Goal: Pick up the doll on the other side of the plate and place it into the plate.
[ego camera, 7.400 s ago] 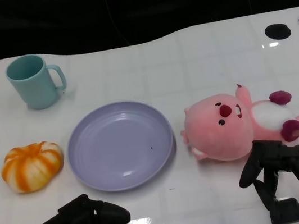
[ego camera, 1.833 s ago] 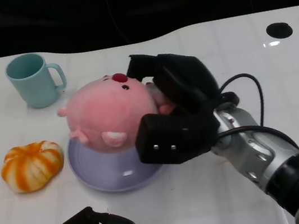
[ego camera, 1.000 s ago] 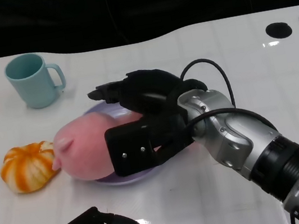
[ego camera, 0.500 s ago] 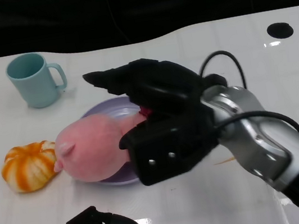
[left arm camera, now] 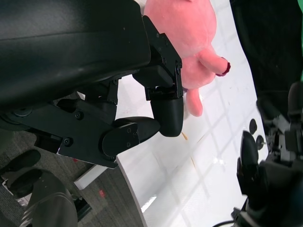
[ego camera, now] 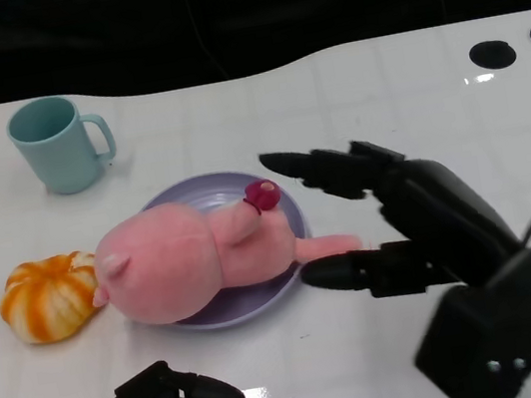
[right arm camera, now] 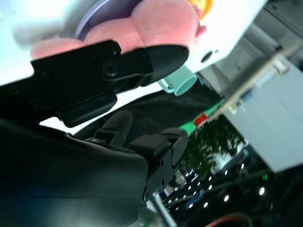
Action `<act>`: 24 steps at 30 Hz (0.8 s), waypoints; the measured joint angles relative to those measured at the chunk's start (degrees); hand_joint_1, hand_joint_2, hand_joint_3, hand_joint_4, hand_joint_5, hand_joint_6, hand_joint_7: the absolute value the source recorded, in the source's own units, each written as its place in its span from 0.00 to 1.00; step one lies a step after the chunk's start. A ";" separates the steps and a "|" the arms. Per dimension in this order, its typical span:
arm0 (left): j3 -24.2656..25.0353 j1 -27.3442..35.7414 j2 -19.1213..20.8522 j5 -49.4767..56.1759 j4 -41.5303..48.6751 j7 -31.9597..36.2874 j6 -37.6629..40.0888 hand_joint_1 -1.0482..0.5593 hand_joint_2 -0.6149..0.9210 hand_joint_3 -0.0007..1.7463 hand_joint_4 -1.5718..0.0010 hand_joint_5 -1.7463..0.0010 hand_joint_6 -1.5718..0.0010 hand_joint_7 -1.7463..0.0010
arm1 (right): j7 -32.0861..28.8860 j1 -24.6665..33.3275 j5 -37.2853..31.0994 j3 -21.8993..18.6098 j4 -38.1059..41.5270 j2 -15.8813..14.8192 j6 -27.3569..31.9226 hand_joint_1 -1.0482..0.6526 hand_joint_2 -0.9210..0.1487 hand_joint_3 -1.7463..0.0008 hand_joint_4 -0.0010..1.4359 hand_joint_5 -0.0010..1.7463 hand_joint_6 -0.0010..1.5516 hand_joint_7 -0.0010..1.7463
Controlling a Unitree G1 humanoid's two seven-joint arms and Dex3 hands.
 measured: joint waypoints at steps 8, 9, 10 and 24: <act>0.65 -0.69 -0.05 -0.27 0.08 -0.19 0.38 0.50 0.95 0.36 0.65 0.02 0.64 0.28 | -2.18 10.05 8.31 -5.84 1.55 0.49 -5.85 0.55 0.41 0.42 0.54 0.83 0.51 0.61; 0.69 -0.83 -0.05 -0.31 0.08 -0.19 0.62 0.51 0.95 0.35 0.65 0.02 0.64 0.28 | -2.30 10.71 9.04 -6.34 1.82 0.49 -6.50 0.56 0.43 0.39 0.55 0.84 0.51 0.63; 0.70 -0.98 -0.05 -0.32 0.08 -0.19 0.88 0.51 0.96 0.35 0.65 0.02 0.65 0.28 | -2.38 11.37 9.64 -6.79 2.08 0.49 -7.39 0.58 0.45 0.35 0.57 0.86 0.52 0.66; 1.12 -2.19 -0.11 -0.65 -0.14 -0.18 2.98 0.51 0.96 0.34 0.66 0.01 0.65 0.27 | -2.16 20.55 11.56 -10.66 0.31 -0.11 -9.03 0.63 0.60 0.17 0.59 1.00 0.52 0.79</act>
